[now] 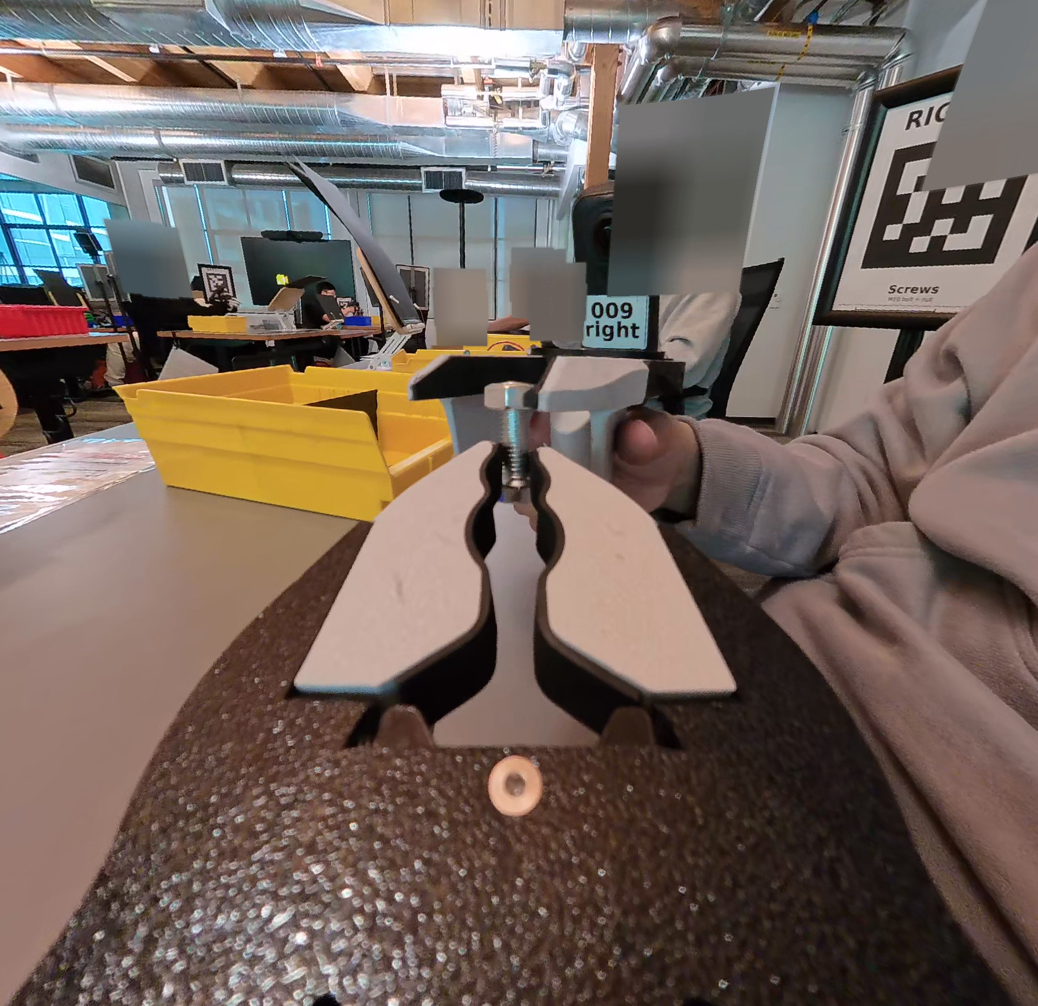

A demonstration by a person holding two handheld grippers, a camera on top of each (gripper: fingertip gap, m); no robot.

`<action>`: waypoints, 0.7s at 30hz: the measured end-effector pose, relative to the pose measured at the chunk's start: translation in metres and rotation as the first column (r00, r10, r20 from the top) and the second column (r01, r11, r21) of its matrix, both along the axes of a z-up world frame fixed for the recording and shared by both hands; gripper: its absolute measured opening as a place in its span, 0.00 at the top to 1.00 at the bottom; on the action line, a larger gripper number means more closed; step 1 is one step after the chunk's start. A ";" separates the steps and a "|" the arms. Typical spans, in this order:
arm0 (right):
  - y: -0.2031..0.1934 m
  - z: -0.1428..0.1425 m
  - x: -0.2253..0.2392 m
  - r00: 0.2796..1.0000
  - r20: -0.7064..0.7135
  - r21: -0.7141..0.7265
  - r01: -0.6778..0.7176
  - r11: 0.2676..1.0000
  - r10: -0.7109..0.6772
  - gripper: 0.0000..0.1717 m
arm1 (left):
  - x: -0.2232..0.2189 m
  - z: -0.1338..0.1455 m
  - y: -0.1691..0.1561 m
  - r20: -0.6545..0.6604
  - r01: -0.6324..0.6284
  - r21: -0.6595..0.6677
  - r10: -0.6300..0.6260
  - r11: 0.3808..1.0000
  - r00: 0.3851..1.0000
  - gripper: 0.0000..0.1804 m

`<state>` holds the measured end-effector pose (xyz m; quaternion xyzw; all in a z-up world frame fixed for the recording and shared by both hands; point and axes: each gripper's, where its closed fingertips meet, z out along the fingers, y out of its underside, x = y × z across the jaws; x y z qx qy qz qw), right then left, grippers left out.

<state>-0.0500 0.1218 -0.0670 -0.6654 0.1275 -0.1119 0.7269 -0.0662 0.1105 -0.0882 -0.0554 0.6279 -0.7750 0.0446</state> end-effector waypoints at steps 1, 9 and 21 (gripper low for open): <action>-0.003 -0.001 0.002 1.000 0.005 -0.009 0.001 1.000 -0.001 0.73 | 0.002 0.000 0.001 -0.003 -0.013 -0.001 0.013 1.000 1.000 0.95; -0.043 0.007 0.030 0.993 -0.078 0.080 0.099 0.992 -0.093 0.76 | 0.004 0.006 0.008 -0.011 -0.020 -0.060 0.019 0.998 1.000 0.95; 0.004 0.003 -0.002 0.998 0.019 -0.005 0.059 0.998 -0.059 0.78 | 0.001 0.002 0.003 0.007 -0.016 -0.014 0.016 1.000 1.000 0.95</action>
